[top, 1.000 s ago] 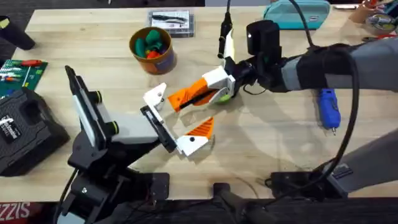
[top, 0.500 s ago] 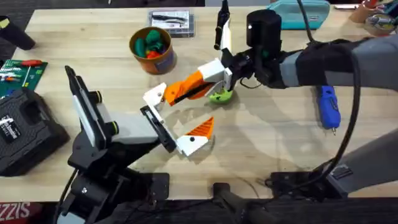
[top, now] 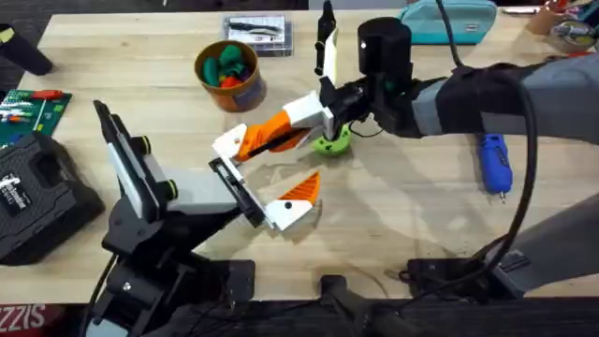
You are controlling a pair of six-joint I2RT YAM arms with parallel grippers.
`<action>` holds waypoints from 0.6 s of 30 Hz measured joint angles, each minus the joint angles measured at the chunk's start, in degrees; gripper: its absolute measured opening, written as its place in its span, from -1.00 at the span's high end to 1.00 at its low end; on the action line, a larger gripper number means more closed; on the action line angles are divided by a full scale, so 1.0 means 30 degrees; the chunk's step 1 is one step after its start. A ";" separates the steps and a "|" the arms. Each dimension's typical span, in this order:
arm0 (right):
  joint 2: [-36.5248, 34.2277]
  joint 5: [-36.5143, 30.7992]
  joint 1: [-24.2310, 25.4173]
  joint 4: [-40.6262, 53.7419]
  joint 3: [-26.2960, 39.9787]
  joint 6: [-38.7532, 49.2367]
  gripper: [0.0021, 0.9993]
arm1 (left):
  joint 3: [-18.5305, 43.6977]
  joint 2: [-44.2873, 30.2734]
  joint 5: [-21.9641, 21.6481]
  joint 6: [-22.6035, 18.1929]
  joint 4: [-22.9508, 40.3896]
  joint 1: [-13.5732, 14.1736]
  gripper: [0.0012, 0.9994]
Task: Pick up the gripper from the table and insert it into the empty holder that is missing its gripper. Then pick up a screw, insert it into the mounting hole, and use the screwdriver to tighten it. Finally, clean up the table by picking up the vegetable and placing it into the bucket.
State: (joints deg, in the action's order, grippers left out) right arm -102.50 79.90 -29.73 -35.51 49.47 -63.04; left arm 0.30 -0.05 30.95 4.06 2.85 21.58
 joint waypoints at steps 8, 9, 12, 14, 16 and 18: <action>0.0000 -0.0956 -0.0256 -0.0022 0.0182 -0.0011 0.98 | 0.0000 0.0003 -0.0345 0.0119 0.0007 -0.0066 -0.97; 0.0000 -0.1082 -0.0299 -0.0018 0.0196 -0.0011 0.98 | 0.0000 0.0004 -0.0356 0.0142 0.0007 -0.0066 -0.97; 0.0029 -0.1485 -0.0388 -0.0022 0.0226 -0.0073 0.98 | 0.0000 0.0000 -0.0504 0.0224 0.0011 -0.0073 -0.97; 0.0159 -0.1883 -0.0475 -0.0022 0.0226 -0.0142 0.98 | 0.0000 0.0000 -0.0662 0.0239 0.0007 -0.0109 -0.97; 0.0168 -0.2003 -0.0507 -0.0014 0.0229 -0.0149 0.98 | 0.0000 0.0004 -0.0724 0.0247 0.0007 -0.0109 -0.97; 0.0165 -0.2094 -0.0557 -0.0022 0.0243 -0.0149 0.98 | 0.0000 0.0000 -0.0780 0.0247 0.0007 -0.0115 -0.97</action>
State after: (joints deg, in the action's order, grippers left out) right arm -102.00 73.62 -31.40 -35.57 50.20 -63.48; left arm 0.30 -0.05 28.61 4.80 2.87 21.24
